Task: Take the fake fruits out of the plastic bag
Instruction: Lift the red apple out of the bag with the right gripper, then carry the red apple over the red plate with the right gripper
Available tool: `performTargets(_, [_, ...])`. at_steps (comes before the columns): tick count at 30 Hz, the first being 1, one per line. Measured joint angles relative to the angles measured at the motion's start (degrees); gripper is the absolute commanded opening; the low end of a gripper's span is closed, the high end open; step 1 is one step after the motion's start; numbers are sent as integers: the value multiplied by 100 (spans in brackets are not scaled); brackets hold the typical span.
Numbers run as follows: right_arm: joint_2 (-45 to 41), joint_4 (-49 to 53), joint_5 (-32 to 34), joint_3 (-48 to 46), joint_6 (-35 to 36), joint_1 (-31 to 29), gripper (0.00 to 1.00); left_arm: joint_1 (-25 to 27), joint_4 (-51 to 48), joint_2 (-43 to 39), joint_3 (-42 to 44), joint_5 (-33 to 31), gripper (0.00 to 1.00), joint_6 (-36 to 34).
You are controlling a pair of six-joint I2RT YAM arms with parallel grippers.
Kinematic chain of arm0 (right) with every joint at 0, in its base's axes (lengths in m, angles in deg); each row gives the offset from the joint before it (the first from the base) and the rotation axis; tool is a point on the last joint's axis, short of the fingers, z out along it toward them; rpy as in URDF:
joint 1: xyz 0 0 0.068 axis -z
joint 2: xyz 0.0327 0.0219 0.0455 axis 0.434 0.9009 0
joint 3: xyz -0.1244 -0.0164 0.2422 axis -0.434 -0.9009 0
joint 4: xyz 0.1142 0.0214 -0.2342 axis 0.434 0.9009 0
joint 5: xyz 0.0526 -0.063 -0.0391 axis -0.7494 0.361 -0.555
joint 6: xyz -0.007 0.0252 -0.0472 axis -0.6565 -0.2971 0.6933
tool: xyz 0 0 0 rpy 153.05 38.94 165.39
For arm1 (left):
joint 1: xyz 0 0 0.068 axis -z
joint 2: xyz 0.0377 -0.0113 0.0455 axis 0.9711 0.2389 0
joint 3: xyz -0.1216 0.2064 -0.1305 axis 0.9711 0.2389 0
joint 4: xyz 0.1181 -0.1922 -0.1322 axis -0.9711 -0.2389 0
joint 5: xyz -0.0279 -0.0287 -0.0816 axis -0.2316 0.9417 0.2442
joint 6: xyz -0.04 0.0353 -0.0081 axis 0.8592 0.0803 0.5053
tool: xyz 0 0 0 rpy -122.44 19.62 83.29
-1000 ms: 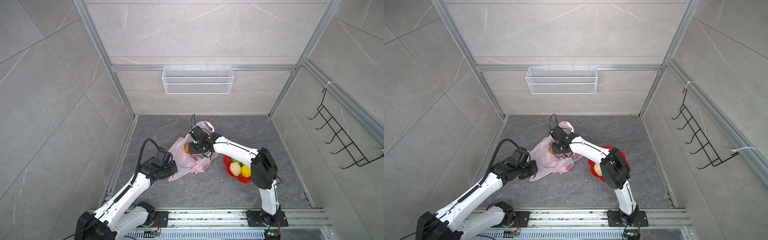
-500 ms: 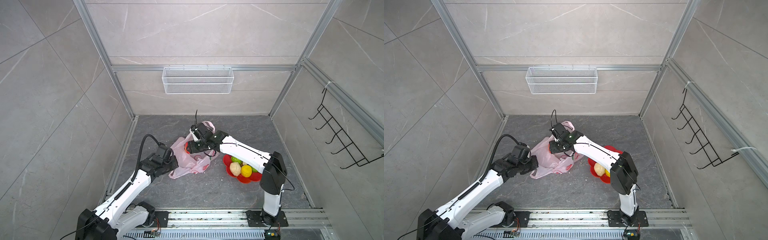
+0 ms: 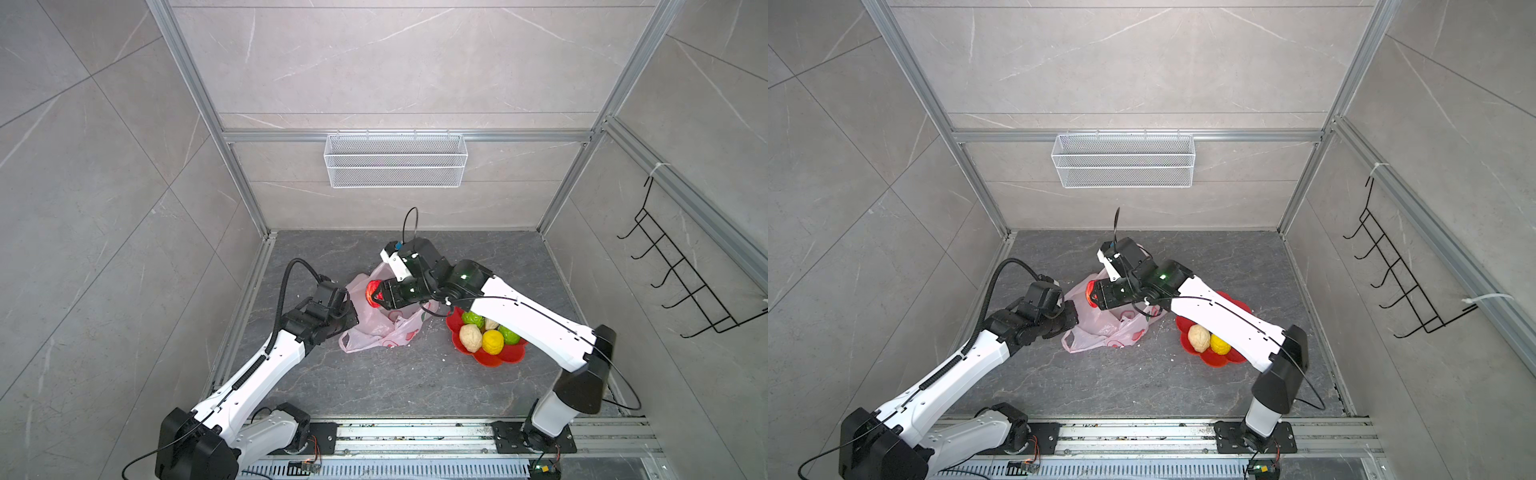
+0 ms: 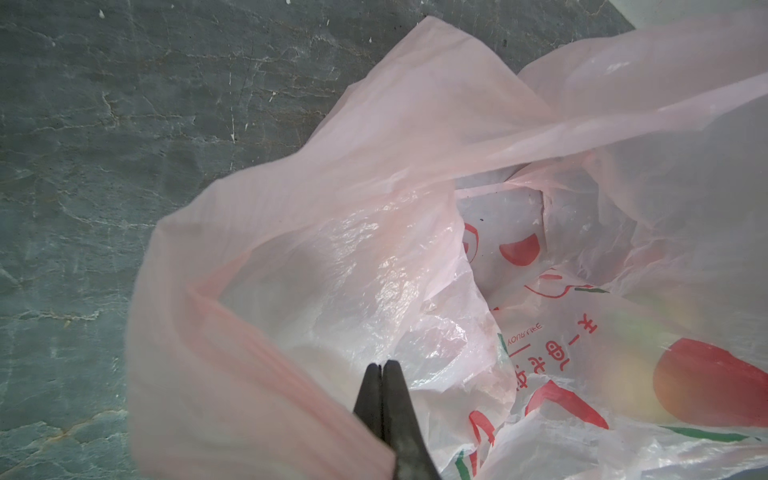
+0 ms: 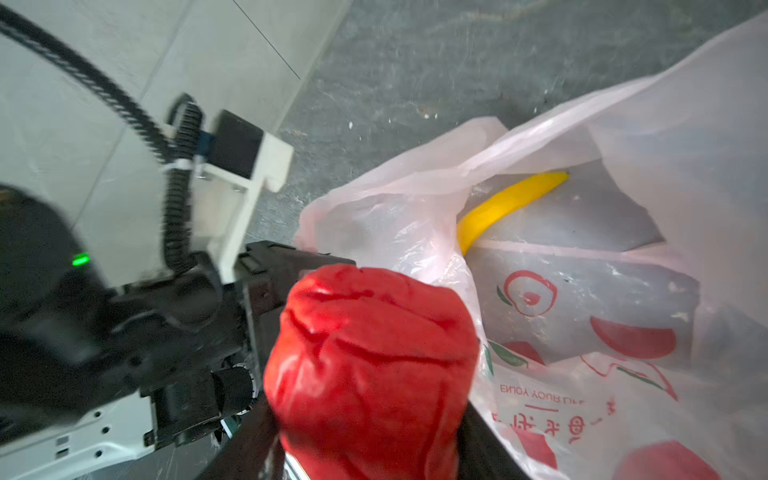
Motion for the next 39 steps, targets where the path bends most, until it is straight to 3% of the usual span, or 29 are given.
performTargets(10, [-1670,660,605,-341,127,175,36,0,-15,74,-127,-162,0,2])
performTargets(20, [-2675,1434,802,-1255,179,1438,35,0,-44,81,-142,-334,0,2])
performTargets(33, [-2920,1746,868,-2601,302,2417,35,0,-238,184,-240,-501,0,35])
performTargets(39, [-2461,1690,892,-2662,538,2865,34,0,-249,181,-240,-560,0,46])
